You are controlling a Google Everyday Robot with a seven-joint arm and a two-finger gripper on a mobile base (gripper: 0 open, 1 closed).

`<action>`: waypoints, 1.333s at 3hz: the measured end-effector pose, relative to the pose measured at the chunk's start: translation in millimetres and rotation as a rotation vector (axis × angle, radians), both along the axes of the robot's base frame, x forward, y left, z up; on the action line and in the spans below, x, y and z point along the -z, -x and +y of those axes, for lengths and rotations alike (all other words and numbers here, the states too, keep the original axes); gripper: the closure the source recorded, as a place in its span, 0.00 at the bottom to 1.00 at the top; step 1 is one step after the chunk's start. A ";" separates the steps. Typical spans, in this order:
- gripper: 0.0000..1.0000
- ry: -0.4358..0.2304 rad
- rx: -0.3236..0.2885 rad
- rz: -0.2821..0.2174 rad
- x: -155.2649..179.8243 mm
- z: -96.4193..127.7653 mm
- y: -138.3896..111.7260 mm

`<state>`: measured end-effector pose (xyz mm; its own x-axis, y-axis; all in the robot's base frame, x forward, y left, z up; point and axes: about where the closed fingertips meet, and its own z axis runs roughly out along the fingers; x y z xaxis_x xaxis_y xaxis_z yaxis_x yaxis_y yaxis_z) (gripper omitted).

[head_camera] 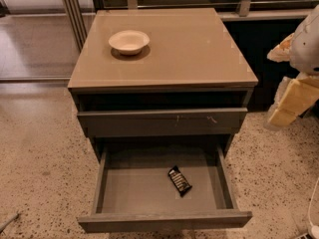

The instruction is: Pick rxbar chocolate from middle drawer and place on counter

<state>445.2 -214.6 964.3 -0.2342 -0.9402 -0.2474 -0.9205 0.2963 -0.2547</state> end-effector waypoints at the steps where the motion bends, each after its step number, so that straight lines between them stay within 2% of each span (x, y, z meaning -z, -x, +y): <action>1: 0.41 -0.089 0.042 -0.020 37.3 10.4 -19.7; 2: 0.64 -0.188 0.073 -0.036 82.4 32.0 -48.1; 3: 0.87 -0.244 0.095 -0.011 137.7 55.2 -73.0; 4: 1.00 -0.253 0.101 -0.020 142.2 56.5 -78.3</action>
Offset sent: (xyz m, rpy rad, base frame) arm 0.0918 0.0583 -0.1397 0.3225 -0.0726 -0.1183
